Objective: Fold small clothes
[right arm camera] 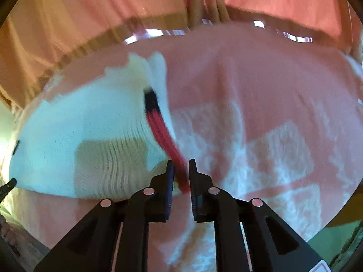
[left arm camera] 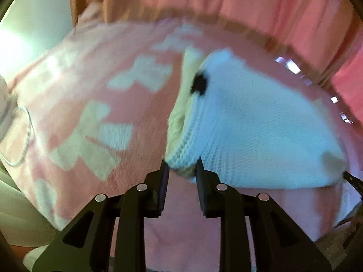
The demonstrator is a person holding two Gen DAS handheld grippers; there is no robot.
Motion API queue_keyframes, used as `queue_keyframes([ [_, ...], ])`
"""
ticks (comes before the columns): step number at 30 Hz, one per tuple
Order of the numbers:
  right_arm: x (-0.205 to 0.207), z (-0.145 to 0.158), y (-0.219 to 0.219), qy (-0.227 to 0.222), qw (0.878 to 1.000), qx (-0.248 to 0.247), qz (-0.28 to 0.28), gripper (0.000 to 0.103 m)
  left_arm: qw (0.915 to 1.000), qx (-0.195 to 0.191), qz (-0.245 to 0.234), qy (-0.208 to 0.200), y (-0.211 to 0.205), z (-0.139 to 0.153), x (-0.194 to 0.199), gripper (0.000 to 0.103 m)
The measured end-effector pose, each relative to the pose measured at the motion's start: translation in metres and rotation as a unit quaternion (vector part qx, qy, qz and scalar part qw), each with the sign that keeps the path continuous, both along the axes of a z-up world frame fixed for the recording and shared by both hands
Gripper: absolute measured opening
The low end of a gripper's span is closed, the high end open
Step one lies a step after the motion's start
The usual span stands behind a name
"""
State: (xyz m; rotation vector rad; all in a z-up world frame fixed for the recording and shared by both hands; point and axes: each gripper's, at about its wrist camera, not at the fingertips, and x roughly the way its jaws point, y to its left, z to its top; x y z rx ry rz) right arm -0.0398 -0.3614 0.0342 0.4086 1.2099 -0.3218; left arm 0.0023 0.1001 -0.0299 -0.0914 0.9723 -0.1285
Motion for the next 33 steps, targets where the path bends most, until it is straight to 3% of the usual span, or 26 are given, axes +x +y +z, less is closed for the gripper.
queue_keyframes([
  [2, 0.018, 0.021, 0.002, -0.032, 0.999, -0.010, 0.018, 0.021, 0.9994, -0.013, -0.008, -0.033, -0.009, 0.030, 0.001, 0.030],
  [6, 0.057, 0.025, 0.004, -0.071, 0.995, 0.033, 0.060, 0.017, 0.9966, -0.004, -0.041, -0.071, -0.048, 0.060, 0.040, 0.036],
  [7, 0.074, 0.017, 0.009, -0.072, 0.993, 0.043, 0.082, 0.013, 0.9967, 0.003, -0.043, -0.070, -0.059, 0.057, 0.055, 0.036],
  [10, 0.104, -0.021, 0.007, -0.043, 0.993, 0.047, 0.103, 0.012, 0.9988, 0.024, -0.030, -0.030, -0.077, 0.023, 0.102, 0.036],
  [12, 0.114, -0.060, 0.003, 0.012, 0.994, 0.005, 0.105, 0.010, 0.9984, 0.053, -0.016, -0.007, -0.077, -0.007, 0.123, 0.036],
  [13, 0.116, -0.077, 0.002, 0.025, 0.994, -0.016, 0.105, 0.003, 0.9977, 0.067, -0.010, 0.004, -0.072, -0.026, 0.131, 0.037],
  [15, 0.116, -0.076, -0.007, 0.019, 0.995, 0.003, 0.098, 0.003, 0.9966, 0.076, -0.019, -0.023, -0.071, -0.029, 0.125, 0.038],
  [17, 0.116, -0.061, -0.009, 0.002, 0.996, -0.011, 0.086, 0.005, 0.9961, 0.081, -0.024, -0.026, -0.072, -0.021, 0.121, 0.037],
  [19, 0.118, -0.043, -0.005, -0.030, 0.996, 0.014, 0.089, 0.011, 0.9968, 0.057, -0.024, -0.050, -0.068, -0.004, 0.113, 0.036],
  [23, 0.146, -0.018, 0.057, -0.069, 0.982, 0.062, 0.164, 0.011, 0.9982, 0.020, -0.023, -0.052, -0.067, 0.006, 0.114, 0.042],
  [26, 0.176, -0.032, 0.115, -0.058, 0.969, 0.093, 0.223, 0.009, 0.9986, 0.040, -0.024, -0.026, -0.076, -0.010, 0.122, 0.042],
  [29, 0.193, -0.076, 0.146, 0.002, 0.967, 0.083, 0.240, 0.005, 0.9988, 0.042, -0.023, -0.012, -0.077, -0.019, 0.124, 0.042],
  [33, 0.192, -0.059, 0.145, -0.017, 0.970, 0.087, 0.228, 0.007, 0.9979, 0.047, -0.023, -0.039, -0.071, -0.004, 0.115, 0.042],
])
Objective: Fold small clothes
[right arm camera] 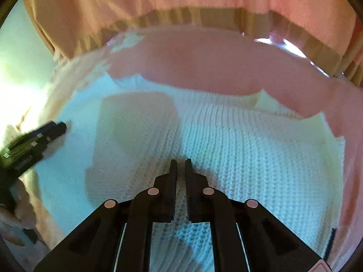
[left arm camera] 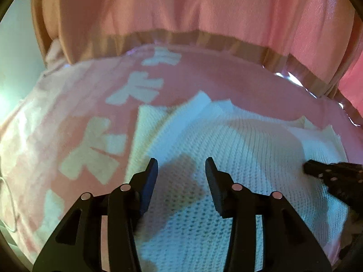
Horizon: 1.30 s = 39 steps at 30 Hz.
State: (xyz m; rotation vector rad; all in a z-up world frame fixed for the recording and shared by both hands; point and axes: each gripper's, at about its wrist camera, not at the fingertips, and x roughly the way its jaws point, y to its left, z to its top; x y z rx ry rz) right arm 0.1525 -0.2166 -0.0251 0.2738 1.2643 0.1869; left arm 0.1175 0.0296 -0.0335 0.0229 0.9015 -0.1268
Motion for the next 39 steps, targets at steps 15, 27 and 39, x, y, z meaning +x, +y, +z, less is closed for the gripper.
queue_keyframes([
  [15, -0.011, 0.003, 0.001, -0.033, 0.999, -0.008, 0.036, 0.005, 0.9967, -0.053, 0.061, 0.002, 0.037, 0.011, 0.002, 0.072],
  [27, 0.001, -0.025, 0.008, -0.007, 0.999, 0.010, 0.050, 0.004, 0.9770, -0.159, 0.085, 0.113, 0.053, -0.038, 0.023, 0.060],
  [39, 0.001, -0.035, -0.003, 0.002, 0.998, 0.042, 0.046, 0.002, 0.9659, -0.258, -0.006, 0.023, 0.011, 0.076, -0.005, 0.018],
])
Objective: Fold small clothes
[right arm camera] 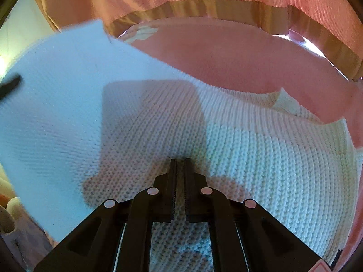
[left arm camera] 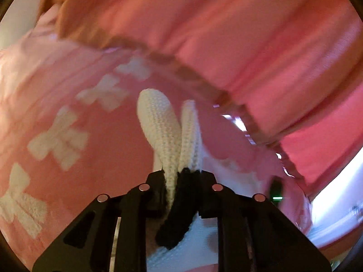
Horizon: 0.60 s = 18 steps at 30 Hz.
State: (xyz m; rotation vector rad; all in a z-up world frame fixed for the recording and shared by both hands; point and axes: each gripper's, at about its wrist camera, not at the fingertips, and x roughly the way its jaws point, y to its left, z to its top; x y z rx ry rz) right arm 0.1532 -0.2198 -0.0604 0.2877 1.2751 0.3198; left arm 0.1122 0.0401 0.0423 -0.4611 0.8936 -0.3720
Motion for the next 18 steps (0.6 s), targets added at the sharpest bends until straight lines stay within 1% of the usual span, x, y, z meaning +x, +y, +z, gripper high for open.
queue_keyframes([
  [3, 0.001, -0.003, -0.005, 0.007, 1.000, 0.017, -0.005, 0.002, 0.9993, -0.006, -0.033, -0.014, -0.035, 0.028, -0.005, 0.018],
  [7, 0.003, -0.008, -0.010, 0.016, 0.999, 0.044, -0.013, 0.001, 0.9981, 0.005, -0.058, -0.018, -0.077, 0.039, -0.014, 0.018],
  [12, 0.003, -0.013, -0.019, 0.028, 0.996, 0.081, -0.025, 0.001, 0.9966, 0.017, -0.081, 0.000, -0.127, 0.030, -0.020, 0.018],
  [14, 0.004, -0.017, -0.034, 0.050, 0.990, 0.127, -0.038, 0.001, 0.9955, 0.036, -0.087, 0.007, -0.149, 0.023, -0.020, 0.018],
  [15, 0.003, -0.019, -0.045, 0.064, 0.985, 0.153, -0.051, 0.000, 0.9951, 0.046, -0.087, 0.010, -0.159, 0.018, -0.019, 0.018],
  [16, 0.001, -0.019, -0.056, 0.069, 0.982, 0.162, -0.063, 0.000, 0.9943, 0.056, -0.089, 0.015, -0.170, 0.012, -0.018, 0.018],
  [17, -0.001, -0.016, -0.067, 0.069, 0.982, 0.160, -0.076, 0.000, 0.9936, 0.066, -0.090, 0.020, -0.180, 0.005, -0.018, 0.018],
  [18, -0.006, -0.011, -0.085, 0.064, 0.983, 0.147, -0.091, 0.002, 0.9930, 0.073, -0.090, 0.022, -0.186, 0.001, -0.020, 0.018],
])
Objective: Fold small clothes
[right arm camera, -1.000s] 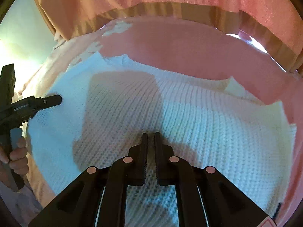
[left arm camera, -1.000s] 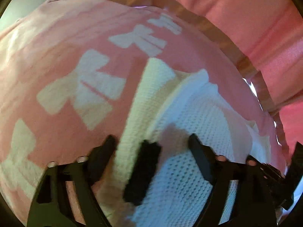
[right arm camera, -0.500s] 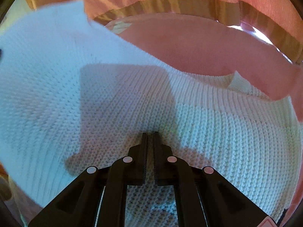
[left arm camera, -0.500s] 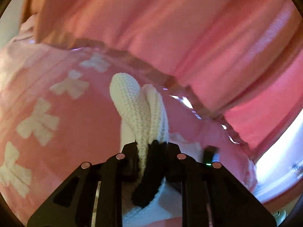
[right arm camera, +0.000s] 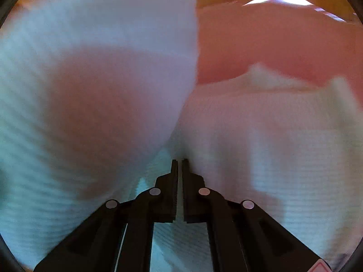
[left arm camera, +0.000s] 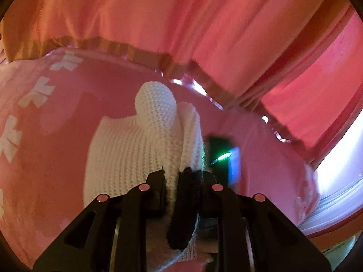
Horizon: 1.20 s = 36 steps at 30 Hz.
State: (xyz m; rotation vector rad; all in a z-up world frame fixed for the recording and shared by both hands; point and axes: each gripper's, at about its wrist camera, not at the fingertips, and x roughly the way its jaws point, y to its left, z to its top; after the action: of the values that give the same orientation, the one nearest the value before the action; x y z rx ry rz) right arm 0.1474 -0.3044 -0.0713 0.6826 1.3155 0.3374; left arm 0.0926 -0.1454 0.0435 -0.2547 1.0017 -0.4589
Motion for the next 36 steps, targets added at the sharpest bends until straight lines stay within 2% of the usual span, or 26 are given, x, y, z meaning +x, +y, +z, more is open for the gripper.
queue_keyframes([
  [2, -0.010, 0.008, -0.027, -0.003, 0.999, -0.029, -0.031, 0.015, 0.9998, 0.017, 0.000, 0.006, -0.015, -0.012, -0.001, 0.018],
  [4, -0.024, 0.016, -0.058, -0.012, 0.995, -0.067, -0.067, 0.016, 0.9992, 0.040, 0.000, 0.007, -0.030, -0.023, -0.002, 0.019],
  [7, -0.041, 0.021, -0.094, -0.022, 0.992, -0.054, -0.108, 0.016, 0.9967, 0.082, -0.004, 0.001, -0.050, -0.038, -0.007, 0.024],
  [9, -0.048, 0.025, -0.106, -0.032, 0.991, -0.052, -0.118, 0.018, 0.9949, 0.099, -0.019, 0.002, -0.064, -0.050, -0.013, 0.040],
  [11, -0.052, 0.027, -0.113, -0.036, 0.991, -0.046, -0.121, 0.023, 0.9936, 0.109, -0.032, 0.000, -0.073, -0.060, -0.020, 0.062],
  [12, -0.059, 0.027, -0.116, -0.038, 0.991, -0.044, -0.122, 0.028, 0.9934, 0.109, -0.036, -0.006, -0.073, -0.061, -0.025, 0.068],
  [14, -0.052, 0.028, -0.120, -0.042, 0.992, -0.038, -0.115, 0.033, 0.9943, 0.099, -0.036, -0.013, -0.065, -0.059, -0.037, 0.071],
  [15, -0.052, 0.029, -0.118, -0.047, 0.992, -0.033, -0.111, 0.042, 0.9950, 0.090, -0.039, -0.017, -0.060, -0.056, -0.043, 0.073],
  [16, -0.051, 0.031, -0.115, -0.051, 0.993, -0.027, -0.106, 0.053, 0.9956, 0.081, -0.041, -0.022, -0.048, -0.051, -0.052, 0.080],
  [17, -0.054, 0.032, -0.115, -0.057, 0.993, -0.025, -0.100, 0.057, 0.9962, 0.074, -0.037, -0.027, -0.037, -0.046, -0.060, 0.087],
  [19, -0.057, 0.038, -0.106, -0.065, 0.994, -0.034, -0.086, 0.066, 0.9960, 0.071, -0.031, -0.045, -0.009, -0.040, -0.078, 0.088],
  [21, -0.054, 0.035, -0.092, -0.057, 0.995, -0.034, -0.070, 0.067, 0.9936, 0.095, -0.030, -0.053, 0.007, -0.044, -0.089, 0.089],
  [25, -0.048, 0.016, -0.064, -0.024, 0.999, 0.002, -0.031, 0.067, 0.9891, 0.128, -0.051, -0.051, 0.028, -0.066, -0.109, 0.089],
  [28, -0.042, 0.007, -0.041, -0.010, 1.000, 0.009, -0.011, 0.069, 0.9873, 0.131, -0.065, -0.063, 0.026, -0.072, -0.120, 0.089],
  [33, -0.038, 0.002, -0.030, -0.008, 1.000, -0.020, -0.002, 0.069, 0.9798, 0.138, -0.102, -0.102, 0.014, -0.063, -0.137, 0.089],
  [35, -0.039, -0.002, -0.034, -0.007, 1.000, -0.016, -0.006, 0.061, 0.9778, 0.138, -0.111, -0.112, 0.018, -0.062, -0.145, 0.089],
  [36, -0.040, -0.002, -0.035, -0.010, 1.000, -0.017, -0.009, 0.039, 0.9767, 0.144, -0.111, -0.114, 0.019, -0.063, -0.147, 0.089],
])
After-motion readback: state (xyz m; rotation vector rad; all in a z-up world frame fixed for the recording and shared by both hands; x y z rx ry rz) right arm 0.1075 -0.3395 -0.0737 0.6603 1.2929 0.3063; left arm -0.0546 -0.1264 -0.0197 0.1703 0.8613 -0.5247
